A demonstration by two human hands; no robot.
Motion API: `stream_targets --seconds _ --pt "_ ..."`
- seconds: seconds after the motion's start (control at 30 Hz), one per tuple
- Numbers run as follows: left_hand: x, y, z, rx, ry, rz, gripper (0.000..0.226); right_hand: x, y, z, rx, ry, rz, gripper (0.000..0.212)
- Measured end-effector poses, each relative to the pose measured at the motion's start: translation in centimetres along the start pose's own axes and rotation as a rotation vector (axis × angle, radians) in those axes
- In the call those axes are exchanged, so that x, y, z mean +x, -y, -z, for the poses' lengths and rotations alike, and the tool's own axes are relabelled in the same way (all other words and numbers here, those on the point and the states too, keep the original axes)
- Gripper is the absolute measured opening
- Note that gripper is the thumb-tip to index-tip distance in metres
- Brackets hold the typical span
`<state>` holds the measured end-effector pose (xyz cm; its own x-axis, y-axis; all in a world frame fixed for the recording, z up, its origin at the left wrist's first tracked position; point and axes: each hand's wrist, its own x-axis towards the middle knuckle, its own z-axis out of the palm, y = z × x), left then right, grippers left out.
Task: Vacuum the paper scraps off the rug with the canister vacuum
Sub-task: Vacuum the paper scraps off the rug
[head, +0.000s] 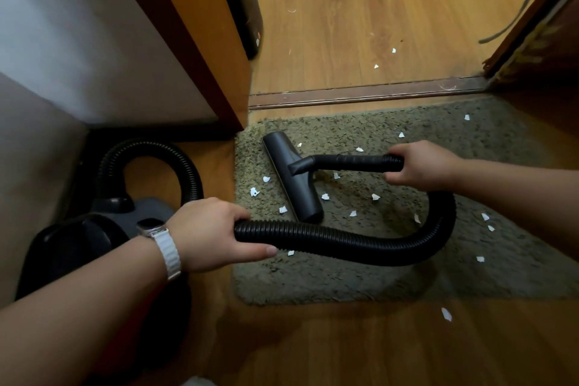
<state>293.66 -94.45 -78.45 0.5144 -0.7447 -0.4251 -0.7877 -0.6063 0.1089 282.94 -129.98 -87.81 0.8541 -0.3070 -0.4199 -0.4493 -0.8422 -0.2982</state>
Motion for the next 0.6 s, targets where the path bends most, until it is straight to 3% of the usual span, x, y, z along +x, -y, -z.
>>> stream_targets --seconds 0.6 --pt "-1.4 0.5 0.0 0.034 0.038 -0.069 0.073 1.5 4.7 -0.5 -0.111 0.010 0.117 0.023"
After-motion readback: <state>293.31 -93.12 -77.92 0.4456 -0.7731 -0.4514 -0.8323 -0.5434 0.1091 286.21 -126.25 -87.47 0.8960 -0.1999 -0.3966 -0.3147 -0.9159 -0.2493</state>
